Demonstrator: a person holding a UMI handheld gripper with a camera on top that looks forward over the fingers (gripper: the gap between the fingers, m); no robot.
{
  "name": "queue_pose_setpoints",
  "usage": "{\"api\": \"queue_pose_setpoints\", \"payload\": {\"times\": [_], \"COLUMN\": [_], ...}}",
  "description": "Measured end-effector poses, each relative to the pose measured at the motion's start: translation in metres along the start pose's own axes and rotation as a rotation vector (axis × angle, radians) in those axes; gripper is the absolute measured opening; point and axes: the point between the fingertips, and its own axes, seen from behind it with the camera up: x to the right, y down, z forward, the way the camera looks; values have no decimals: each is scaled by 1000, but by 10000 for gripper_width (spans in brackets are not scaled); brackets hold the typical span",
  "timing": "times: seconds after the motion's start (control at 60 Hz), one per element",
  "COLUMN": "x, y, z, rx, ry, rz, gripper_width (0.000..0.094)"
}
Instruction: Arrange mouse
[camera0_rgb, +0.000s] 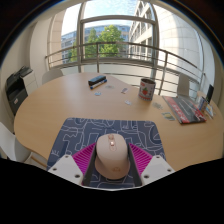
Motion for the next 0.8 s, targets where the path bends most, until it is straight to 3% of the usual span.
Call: {"api": "queue_pose_setpoints", "payload": {"times": [0.1, 0.133, 0.2, 0.417, 0.8], "x": [-1, -2, -2, -14, -19], "y": [-14, -17, -26, -43, 5], "z": [-22, -35, -64, -174, -305], "rx": [27, 37, 59, 114, 152], "ry": [17, 27, 50, 73, 81], "rz": [1, -1, -3, 0, -40], "gripper_width": [862, 823, 860, 845, 845]}}
